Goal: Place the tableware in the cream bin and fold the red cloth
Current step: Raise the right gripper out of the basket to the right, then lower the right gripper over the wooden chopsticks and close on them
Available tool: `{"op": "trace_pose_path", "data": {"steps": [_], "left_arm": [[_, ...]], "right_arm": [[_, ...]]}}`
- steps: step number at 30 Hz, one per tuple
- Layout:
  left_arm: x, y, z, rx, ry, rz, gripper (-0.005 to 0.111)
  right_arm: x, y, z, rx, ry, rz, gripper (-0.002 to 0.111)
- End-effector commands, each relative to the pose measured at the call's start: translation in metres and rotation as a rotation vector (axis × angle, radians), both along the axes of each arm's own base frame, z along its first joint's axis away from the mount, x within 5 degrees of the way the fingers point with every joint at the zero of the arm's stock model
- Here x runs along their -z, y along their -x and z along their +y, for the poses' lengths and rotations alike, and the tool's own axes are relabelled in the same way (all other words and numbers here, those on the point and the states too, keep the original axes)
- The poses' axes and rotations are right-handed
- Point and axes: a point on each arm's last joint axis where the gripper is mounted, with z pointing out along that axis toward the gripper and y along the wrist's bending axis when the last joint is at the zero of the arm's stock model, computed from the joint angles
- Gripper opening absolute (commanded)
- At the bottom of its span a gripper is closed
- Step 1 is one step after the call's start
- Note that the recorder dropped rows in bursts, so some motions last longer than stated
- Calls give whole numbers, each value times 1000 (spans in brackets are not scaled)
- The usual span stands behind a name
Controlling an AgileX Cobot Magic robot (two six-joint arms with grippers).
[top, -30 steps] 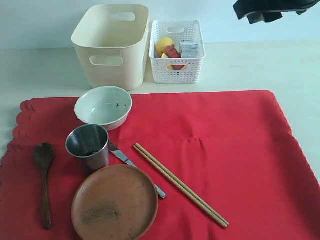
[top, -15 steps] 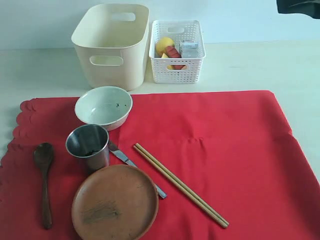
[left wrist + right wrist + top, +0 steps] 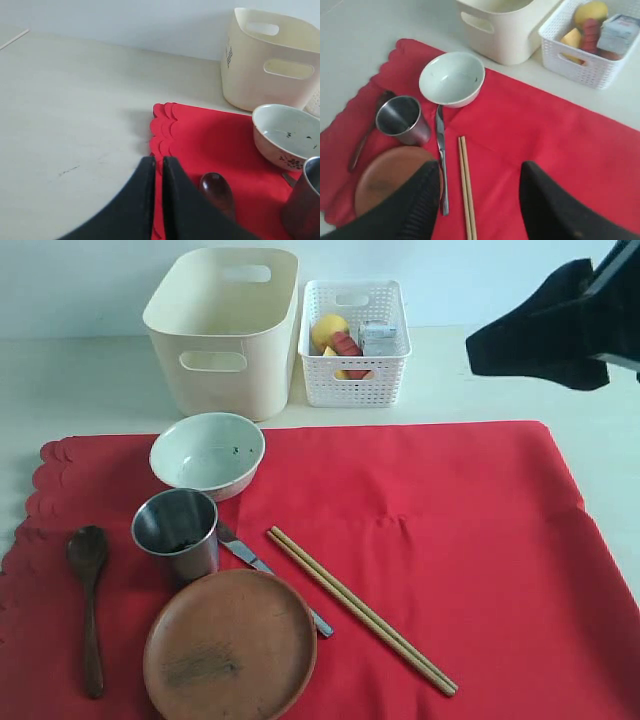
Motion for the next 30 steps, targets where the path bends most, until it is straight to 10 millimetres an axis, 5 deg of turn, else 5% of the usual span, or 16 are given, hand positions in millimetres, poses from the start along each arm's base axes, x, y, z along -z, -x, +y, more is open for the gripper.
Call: {"op": "trace_pose_path", "data": {"steps": [1,14,30], "left_arm": [[0,0,0,-2,-2,-8,8],[0,0,0,-2,-2,-8,8],[0,0,0,-2,-2,-8,8]], "right_arm": [[12,-4,8,-73,5,43,48],[86,-42,30,-232,176,336,48],[146,-37,80,-308,487,357,48]]}}
